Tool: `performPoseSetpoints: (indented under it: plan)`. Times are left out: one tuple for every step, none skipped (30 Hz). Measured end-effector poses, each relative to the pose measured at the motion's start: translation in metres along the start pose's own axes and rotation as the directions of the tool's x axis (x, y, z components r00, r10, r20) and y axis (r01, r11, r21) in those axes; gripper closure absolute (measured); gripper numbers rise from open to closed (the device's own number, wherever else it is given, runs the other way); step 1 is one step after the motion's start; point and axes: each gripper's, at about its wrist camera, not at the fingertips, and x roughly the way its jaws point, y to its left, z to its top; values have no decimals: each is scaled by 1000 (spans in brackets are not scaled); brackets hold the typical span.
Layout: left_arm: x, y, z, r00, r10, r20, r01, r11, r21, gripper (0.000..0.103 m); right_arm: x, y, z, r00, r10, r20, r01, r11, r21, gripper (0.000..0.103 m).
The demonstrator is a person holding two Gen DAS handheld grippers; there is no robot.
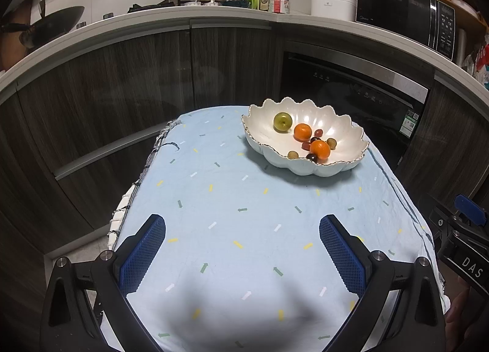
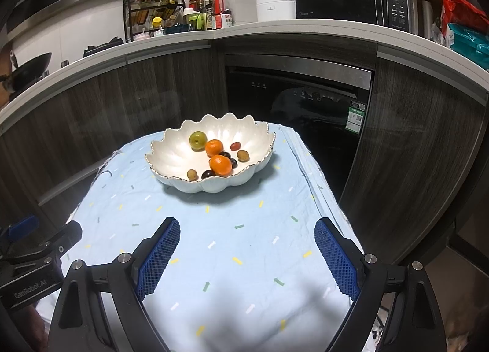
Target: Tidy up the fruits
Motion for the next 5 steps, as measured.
performPoseSetpoints:
  plan:
    - [0,0,0,1000,0,2,0,1000,1,0,0,0,0,1000,0,-1,0,1000,0,12]
    - [-1,0,0,1000,1,6,-1,1000,2,0,-1,0,0,1000,0,0,0,1000,1,12]
    - [-1,0,0,1000,1,9,-2,1000,5,0,0,0,0,1000,0,0,0,1000,1,12]
    - [-1,-1,0,1000,2,10,-2,1000,7,0,0,0,0,1000,0,0,0,1000,1,12]
    - [-1,-1,0,1000,0,10,-1,1000,9,0,-1,0,0,1000,0,0,0,1000,2,12]
